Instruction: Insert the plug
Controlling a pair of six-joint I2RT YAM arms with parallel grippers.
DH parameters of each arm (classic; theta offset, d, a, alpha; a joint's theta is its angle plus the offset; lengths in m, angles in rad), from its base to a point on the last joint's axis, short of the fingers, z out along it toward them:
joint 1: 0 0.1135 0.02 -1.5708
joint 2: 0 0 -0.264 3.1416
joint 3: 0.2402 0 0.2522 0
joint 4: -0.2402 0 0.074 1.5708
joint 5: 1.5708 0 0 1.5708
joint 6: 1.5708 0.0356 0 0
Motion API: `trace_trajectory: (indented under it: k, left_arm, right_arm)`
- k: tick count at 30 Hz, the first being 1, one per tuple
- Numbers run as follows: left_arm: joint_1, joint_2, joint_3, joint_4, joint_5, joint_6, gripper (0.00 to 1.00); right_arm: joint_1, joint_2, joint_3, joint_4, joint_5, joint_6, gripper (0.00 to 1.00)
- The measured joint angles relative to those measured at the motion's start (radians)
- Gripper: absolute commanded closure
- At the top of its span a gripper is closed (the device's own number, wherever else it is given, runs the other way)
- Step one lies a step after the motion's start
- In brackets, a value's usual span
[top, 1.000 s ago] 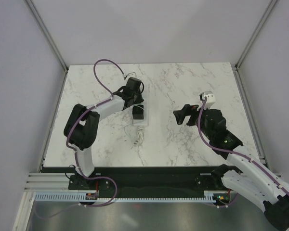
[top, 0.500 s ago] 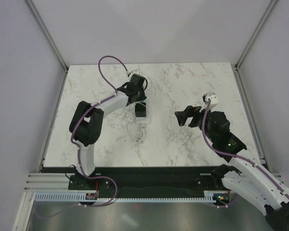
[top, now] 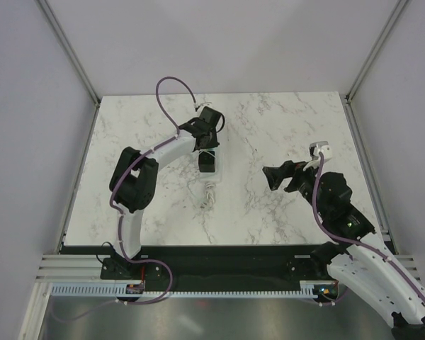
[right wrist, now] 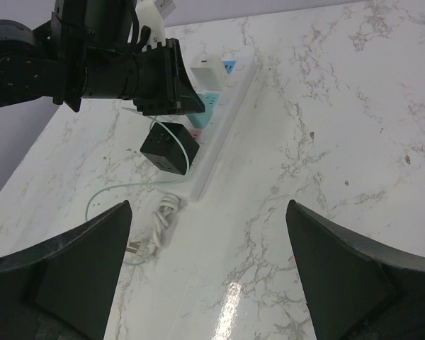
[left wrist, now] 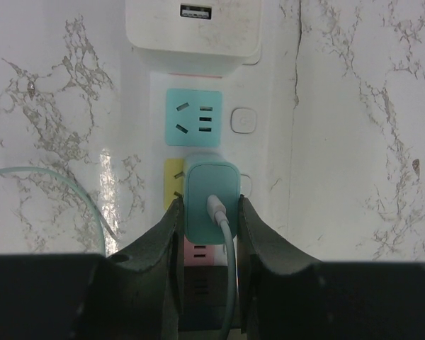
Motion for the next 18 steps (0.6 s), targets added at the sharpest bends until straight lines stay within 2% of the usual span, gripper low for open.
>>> trace_trajectory:
  k: [7, 9, 10, 12, 15, 17, 18]
  left_arm:
    - [0.000, -0.024, -0.050, 0.058, 0.000, -0.021, 0.96]
    - [0.000, -0.020, -0.046, 0.054, 0.000, -0.023, 0.81]
    - [0.000, -0.018, -0.042, 0.050, 0.000, -0.023, 0.67]
    - [0.000, -0.018, -0.040, 0.046, 0.000, -0.023, 0.54]
    - [0.000, -0.004, -0.045, 0.042, 0.042, -0.033, 0.46]
    - [-0.007, 0.005, -0.043, 0.047, 0.065, -0.034, 0.45]
    - [-0.011, 0.005, -0.043, 0.042, 0.069, -0.032, 0.40]
  right_arm:
    - [-0.001, -0.063, 0.040, -0.059, 0.000, 0.000, 0.02]
    - [-0.001, -0.079, 0.055, -0.074, 0.001, -0.002, 0.02]
    - [-0.001, -0.087, 0.061, -0.080, 0.002, -0.002, 0.02]
    - [-0.001, -0.096, 0.071, -0.094, 0.006, -0.004, 0.02]
    - [-0.001, -0.101, 0.078, -0.103, 0.010, -0.007, 0.02]
    - [-0.001, -0.098, 0.082, -0.111, 0.010, -0.006, 0.02]
    - [-0.001, -0.096, 0.084, -0.113, 0.011, -0.006, 0.02]
